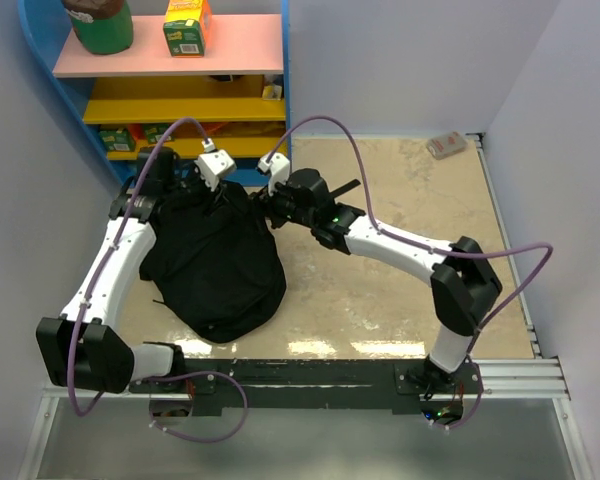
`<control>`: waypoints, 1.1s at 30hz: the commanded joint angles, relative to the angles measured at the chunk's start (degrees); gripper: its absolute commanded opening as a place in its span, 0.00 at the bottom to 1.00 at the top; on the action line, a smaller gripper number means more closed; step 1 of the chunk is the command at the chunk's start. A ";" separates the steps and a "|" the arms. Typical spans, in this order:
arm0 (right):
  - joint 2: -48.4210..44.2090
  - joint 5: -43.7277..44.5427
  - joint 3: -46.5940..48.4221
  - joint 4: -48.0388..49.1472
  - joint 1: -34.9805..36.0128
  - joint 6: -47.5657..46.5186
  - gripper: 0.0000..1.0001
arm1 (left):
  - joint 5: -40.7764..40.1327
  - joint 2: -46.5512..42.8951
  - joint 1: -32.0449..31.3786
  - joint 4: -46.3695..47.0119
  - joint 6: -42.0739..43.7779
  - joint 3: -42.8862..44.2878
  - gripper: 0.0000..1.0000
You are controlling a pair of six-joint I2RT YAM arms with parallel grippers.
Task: Pack the student bag
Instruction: Zip the student bag at the center of the board.
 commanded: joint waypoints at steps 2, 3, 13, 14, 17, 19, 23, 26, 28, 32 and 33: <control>4.66 -7.72 3.65 2.61 -1.34 -4.29 0.70 | 4.70 -1.22 2.48 1.17 -1.39 0.33 0.36; 5.19 -8.07 4.17 2.53 -1.69 -4.29 0.70 | 4.78 -1.05 2.48 0.99 -1.30 0.24 0.36; 8.62 -9.57 4.88 6.13 -2.13 -2.62 0.62 | 5.14 -0.78 2.83 1.52 -0.86 -1.78 0.36; 8.71 -9.66 4.79 6.56 -2.13 -2.19 0.62 | 5.14 -0.78 2.92 1.43 -0.95 -2.04 0.36; 8.80 -10.27 4.53 7.88 -2.13 -1.48 0.58 | 5.14 -0.78 2.92 1.52 -0.77 -2.66 0.36; 9.59 -10.71 4.97 7.89 -2.13 -1.04 0.53 | 4.96 -0.78 2.92 1.52 -0.69 -2.83 0.36; 10.64 -10.89 5.58 7.01 -2.13 -0.25 0.47 | 5.05 -0.96 2.92 1.52 -0.77 -3.19 0.36; 10.73 -10.80 5.58 6.83 -2.22 0.19 0.46 | 5.22 -1.31 2.83 1.87 -0.69 -3.54 0.36; 11.08 -10.63 5.93 6.57 -2.22 0.36 0.45 | 5.40 -1.48 2.92 1.78 -0.60 -3.71 0.36; 11.79 -10.19 7.43 5.08 -2.22 0.28 0.38 | 5.57 -1.57 2.92 1.25 -0.16 -3.71 0.37; 11.61 -10.01 7.43 5.16 -2.30 0.28 0.34 | 5.58 -1.75 2.92 1.25 -0.07 -3.71 0.37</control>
